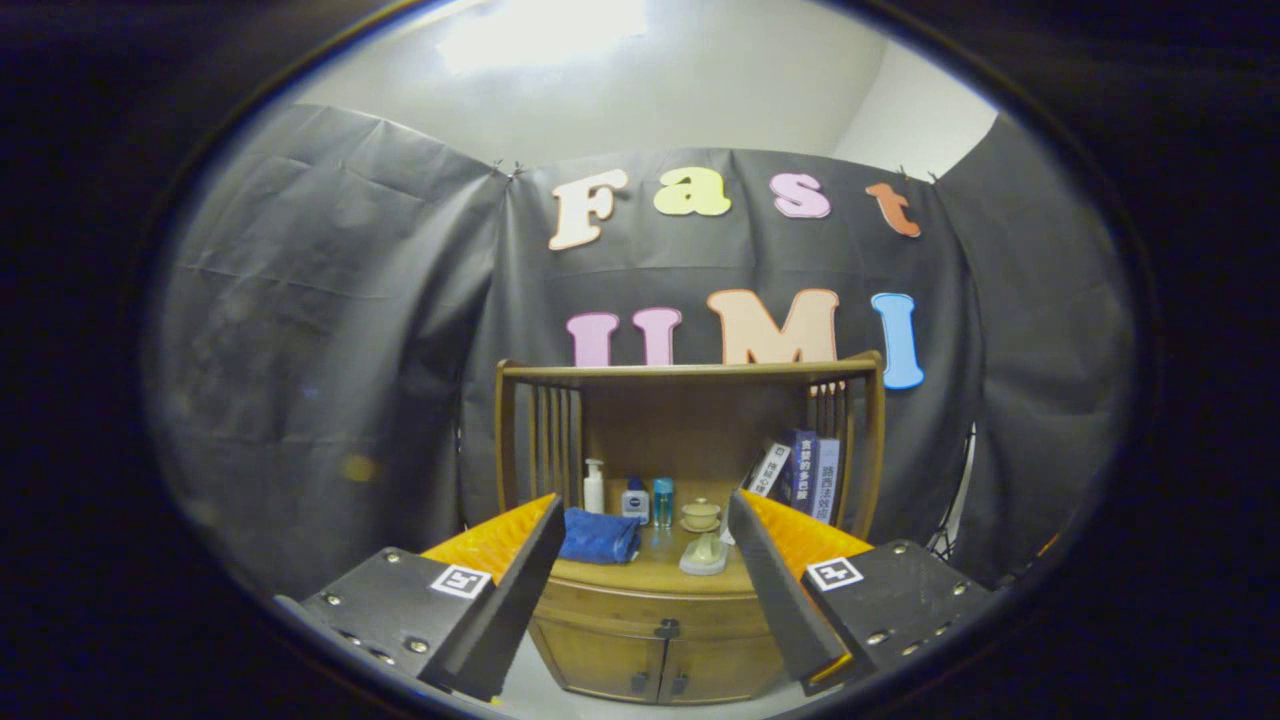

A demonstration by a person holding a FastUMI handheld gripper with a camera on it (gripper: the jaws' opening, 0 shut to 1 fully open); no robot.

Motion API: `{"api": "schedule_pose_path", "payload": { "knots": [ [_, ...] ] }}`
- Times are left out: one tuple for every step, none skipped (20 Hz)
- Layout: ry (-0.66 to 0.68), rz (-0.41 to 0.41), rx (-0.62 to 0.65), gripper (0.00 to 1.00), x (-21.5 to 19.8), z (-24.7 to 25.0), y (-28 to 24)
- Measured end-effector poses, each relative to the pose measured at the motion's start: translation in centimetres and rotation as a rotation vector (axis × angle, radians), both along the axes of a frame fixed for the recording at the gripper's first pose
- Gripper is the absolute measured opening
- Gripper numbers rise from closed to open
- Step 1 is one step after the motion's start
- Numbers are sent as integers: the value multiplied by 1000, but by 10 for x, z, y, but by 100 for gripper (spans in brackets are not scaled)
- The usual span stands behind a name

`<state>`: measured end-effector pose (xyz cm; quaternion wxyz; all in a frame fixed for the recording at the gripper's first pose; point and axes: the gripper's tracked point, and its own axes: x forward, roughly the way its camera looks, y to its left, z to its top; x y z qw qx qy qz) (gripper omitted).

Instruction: Pull open the drawer, take out the items inside it, and place them on the countertop above the cabinet.

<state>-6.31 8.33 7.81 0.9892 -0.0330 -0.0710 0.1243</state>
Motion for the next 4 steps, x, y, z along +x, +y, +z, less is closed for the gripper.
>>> {"api": "schedule_pose_path", "payload": {
  "knots": [
    [-3, 15, -7, 99, -4, 1, 5],
    [1, 28, -11, 99, -9, 0, 9],
    [6, 37, -13, 99, -12, -2, 11],
    [9, 46, -15, 99, -14, -3, 13]
  ]
}}
